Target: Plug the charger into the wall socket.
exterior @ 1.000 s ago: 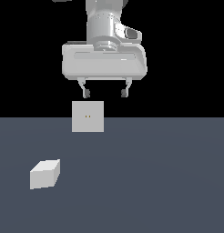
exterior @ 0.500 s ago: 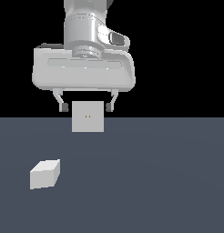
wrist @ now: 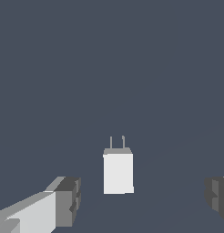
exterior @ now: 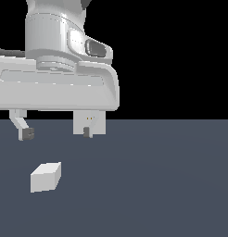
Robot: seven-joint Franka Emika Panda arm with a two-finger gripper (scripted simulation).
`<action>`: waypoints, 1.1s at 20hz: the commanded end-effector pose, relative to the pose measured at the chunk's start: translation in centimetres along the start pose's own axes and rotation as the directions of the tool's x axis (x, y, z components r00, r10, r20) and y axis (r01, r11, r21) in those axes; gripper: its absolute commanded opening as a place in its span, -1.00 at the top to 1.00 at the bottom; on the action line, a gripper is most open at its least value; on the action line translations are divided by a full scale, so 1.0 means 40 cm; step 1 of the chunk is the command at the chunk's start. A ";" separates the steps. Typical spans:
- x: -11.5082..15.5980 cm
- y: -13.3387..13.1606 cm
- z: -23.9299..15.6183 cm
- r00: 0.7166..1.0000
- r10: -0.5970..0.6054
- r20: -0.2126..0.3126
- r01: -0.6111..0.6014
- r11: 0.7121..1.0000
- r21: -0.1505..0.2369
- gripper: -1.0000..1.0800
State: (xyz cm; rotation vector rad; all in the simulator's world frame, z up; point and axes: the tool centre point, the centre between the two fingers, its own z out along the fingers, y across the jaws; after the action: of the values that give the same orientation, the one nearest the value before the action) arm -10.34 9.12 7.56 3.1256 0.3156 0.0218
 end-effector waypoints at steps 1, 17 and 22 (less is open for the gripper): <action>-0.016 -0.017 0.016 1.000 -0.011 -0.003 0.011 1.000 0.002 -0.92; -0.031 -0.033 0.084 1.000 -0.020 -0.003 0.020 1.000 0.002 -0.92; -0.032 -0.034 0.137 1.000 -0.021 -0.004 0.021 1.000 0.002 -0.92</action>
State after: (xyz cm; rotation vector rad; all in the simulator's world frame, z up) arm -11.81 10.17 2.63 3.1244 0.3478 0.0258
